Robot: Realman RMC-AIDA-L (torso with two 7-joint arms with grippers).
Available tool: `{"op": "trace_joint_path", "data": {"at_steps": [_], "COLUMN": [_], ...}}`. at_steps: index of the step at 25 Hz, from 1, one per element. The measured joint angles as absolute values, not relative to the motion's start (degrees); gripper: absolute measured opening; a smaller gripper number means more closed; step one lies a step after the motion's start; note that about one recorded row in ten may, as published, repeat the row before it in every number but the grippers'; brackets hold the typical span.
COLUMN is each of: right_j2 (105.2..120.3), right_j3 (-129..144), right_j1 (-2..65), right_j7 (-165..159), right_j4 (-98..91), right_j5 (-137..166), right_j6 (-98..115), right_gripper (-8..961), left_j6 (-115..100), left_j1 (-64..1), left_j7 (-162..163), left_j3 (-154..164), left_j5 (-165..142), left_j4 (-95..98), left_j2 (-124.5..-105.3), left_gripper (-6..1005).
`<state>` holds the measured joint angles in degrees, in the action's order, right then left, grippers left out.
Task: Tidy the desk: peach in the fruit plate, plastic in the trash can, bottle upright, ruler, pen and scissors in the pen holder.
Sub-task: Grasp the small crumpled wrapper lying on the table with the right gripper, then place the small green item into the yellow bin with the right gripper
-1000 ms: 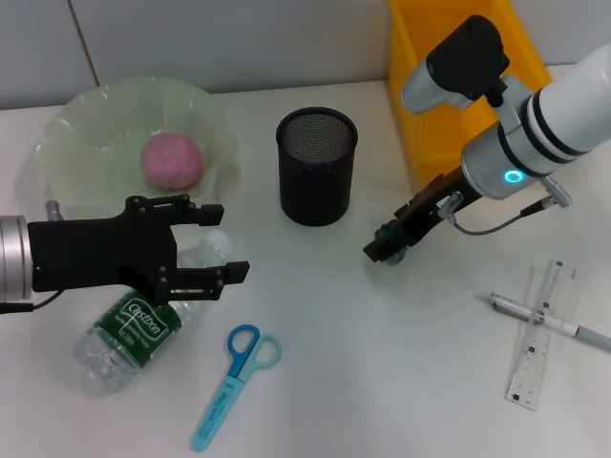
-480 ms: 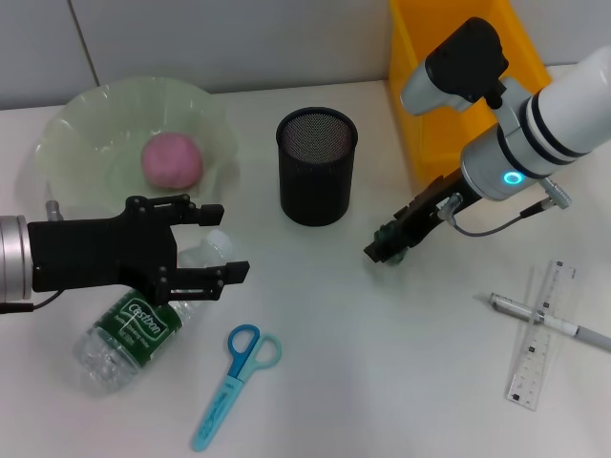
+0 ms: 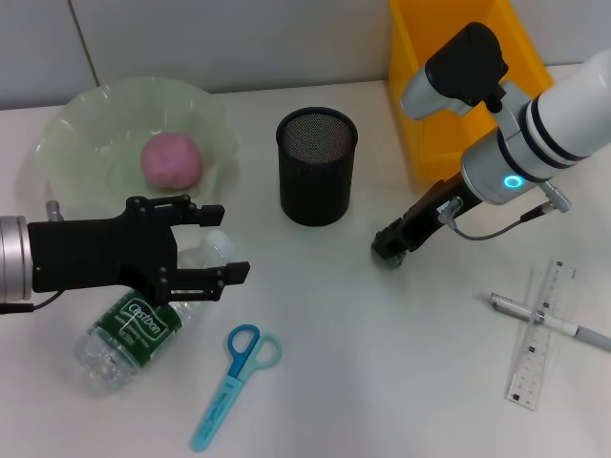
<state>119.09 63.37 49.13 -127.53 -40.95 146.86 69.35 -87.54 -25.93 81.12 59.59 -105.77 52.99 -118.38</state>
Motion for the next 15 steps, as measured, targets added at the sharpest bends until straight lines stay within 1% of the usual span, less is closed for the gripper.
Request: {"op": "trace_joint_path", "data": {"at_steps": [2, 10, 15], "right_j2": [119.1, 119.09, 119.09], "right_j3": [63.37, 63.19, 62.74], "right_j1": [49.13, 49.13, 46.81], "right_j7": [-127.53, -128.2, -128.55], "right_j4": [-40.95, -41.41, -47.24], "right_j5": [146.84, 146.77, 143.04], "right_j6": [69.35, 70.17, 75.58], "right_gripper": [379, 379, 379], "left_j6": [-87.54, -87.72, -87.72], "left_j1": [-25.93, -25.93, -25.93], "left_j7": [81.12, 81.12, 81.12], "left_j3": [59.59, 59.59, 59.59], "left_j5": [-105.77, -105.72, -105.72], "left_j4": [52.99, 53.11, 53.03], "left_j2": [-118.39, -118.31, -118.21], "left_gripper": [786, 785, 785]}}
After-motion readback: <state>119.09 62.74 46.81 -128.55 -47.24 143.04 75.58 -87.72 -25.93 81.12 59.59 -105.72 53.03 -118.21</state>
